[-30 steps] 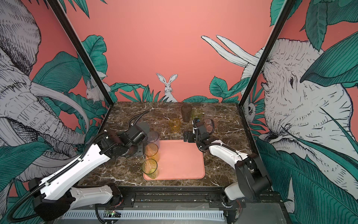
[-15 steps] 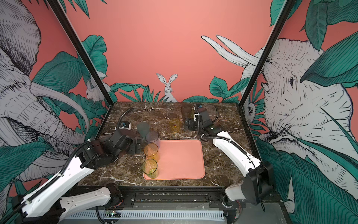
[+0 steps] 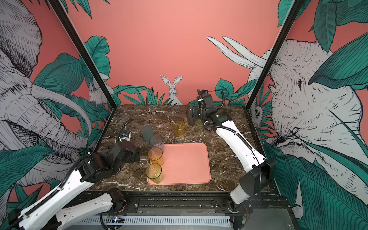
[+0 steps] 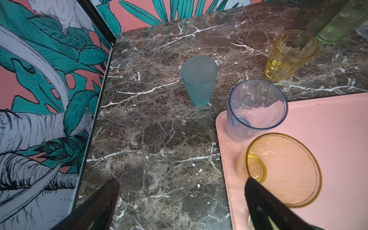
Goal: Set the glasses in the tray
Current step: 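Raise the left gripper from the tray while the right gripper reaches beyond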
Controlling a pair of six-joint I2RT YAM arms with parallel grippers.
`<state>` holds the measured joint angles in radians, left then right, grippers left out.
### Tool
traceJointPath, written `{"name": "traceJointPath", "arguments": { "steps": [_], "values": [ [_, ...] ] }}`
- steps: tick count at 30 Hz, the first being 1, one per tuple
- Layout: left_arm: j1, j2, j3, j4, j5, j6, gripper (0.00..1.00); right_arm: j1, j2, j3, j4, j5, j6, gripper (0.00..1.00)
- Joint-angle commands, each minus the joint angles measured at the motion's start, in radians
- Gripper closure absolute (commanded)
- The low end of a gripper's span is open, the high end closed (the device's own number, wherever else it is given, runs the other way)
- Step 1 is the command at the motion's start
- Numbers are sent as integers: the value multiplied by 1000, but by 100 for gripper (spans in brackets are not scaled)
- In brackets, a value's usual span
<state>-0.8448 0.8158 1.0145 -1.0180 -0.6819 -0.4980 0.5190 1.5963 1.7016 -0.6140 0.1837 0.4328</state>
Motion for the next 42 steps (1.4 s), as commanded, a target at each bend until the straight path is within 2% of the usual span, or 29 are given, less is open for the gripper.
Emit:
{"name": "traceJointPath", "arguments": {
  "steps": [1,10,21,32,42],
  "values": [
    [5,-38,-21,6,-78,18,1,-15,61,82,-58,45,-26,7],
    [6,-90,-72,-1,-157,6,1,-98,270,305,-113,-19,-8,9],
    [5,-127,-130,-8,-210,-2,1,-134,497,543,-200,-50,8,10],
    [6,-112,-141,-6,-215,-8,1,-136,624,652,-230,-72,22,17],
    [6,-132,-159,-10,-203,-18,1,-136,675,665,-231,-61,25,22]
  ]
}}
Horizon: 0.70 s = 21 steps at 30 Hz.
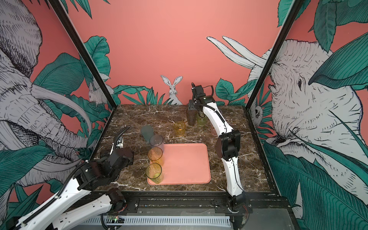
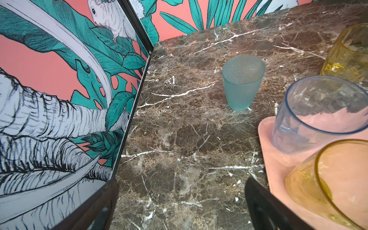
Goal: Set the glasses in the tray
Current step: 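Raise the left gripper from the tray while the right gripper reaches beyond, then lower the right gripper over the grey glass beyond the tray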
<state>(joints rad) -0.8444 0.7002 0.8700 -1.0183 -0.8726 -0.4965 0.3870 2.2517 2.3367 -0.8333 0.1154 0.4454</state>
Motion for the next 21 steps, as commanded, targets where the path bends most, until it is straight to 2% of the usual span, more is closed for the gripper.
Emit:
{"name": "traceJointPath", "arguments": {
  "steps": [1,13,21],
  "values": [
    [4,-21,-17,-9,-14,-19,1,-4,24,32,-15,8,12,23],
    [5,-40,-29,-3,-8,-19,1,-11,78,63,-23,-4,12,37],
    [5,-43,-34,-2,-6,-21,1,-14,100,70,-28,14,9,41]
  ]
}}
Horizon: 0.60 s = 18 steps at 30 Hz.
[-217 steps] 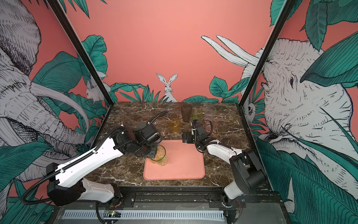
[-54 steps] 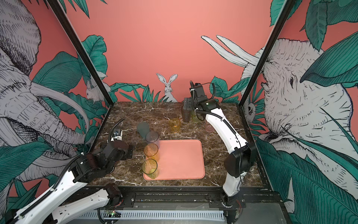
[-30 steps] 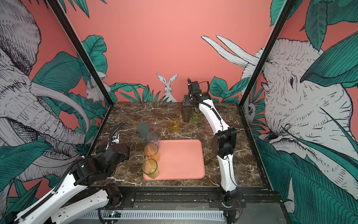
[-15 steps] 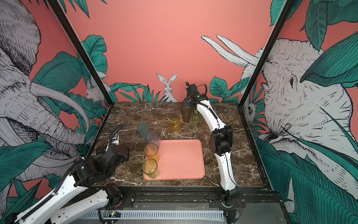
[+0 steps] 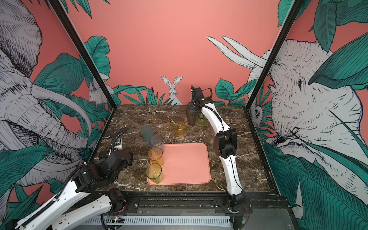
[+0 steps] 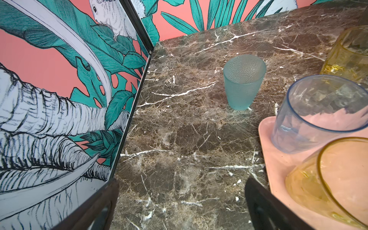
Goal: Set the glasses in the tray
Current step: 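Lower the right gripper over the grey glass beyond the tray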
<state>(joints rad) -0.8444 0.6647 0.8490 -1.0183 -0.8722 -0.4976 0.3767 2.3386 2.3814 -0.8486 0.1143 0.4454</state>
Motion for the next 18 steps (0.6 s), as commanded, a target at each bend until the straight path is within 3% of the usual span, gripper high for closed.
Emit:
{"name": "traceJointPath", "arguments": {
  "steps": [1,18],
  "values": [
    [4,-7,-13,-1,-7,-18,1,-4,15,25,-13,14,9,42],
    [5,-24,-27,6,-4,-22,1,-9,56,29,5,-5,15,62]
  ]
}}
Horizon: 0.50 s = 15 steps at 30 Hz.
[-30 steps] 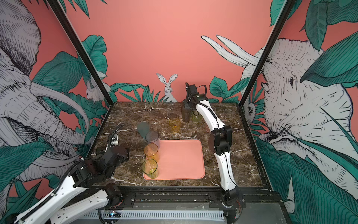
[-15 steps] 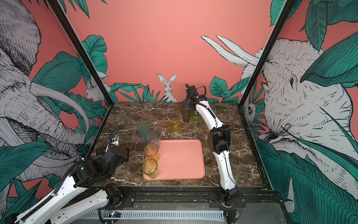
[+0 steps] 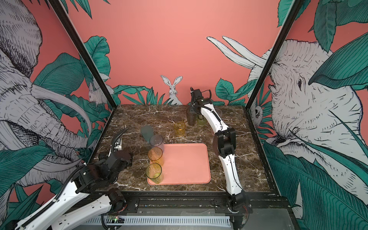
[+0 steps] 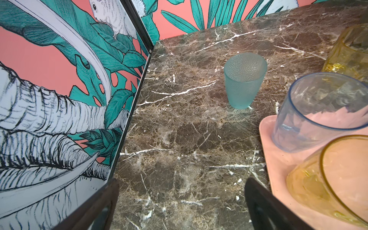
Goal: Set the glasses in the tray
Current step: 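Lower the right gripper over the grey glass beyond the tray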
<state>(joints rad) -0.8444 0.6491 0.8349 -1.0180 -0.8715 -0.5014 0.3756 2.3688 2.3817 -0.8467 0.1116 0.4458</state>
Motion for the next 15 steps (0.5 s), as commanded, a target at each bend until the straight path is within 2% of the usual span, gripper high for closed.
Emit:
{"name": "traceJointPath", "arguments": {
  "steps": [1,15],
  "values": [
    [5,-8,-14,8,-6,-19,1,-7,27,28,2,0,14,63],
    [5,-62,-30,26,9,-21,2,-9,32,18,12,18,12,77]
  ]
}}
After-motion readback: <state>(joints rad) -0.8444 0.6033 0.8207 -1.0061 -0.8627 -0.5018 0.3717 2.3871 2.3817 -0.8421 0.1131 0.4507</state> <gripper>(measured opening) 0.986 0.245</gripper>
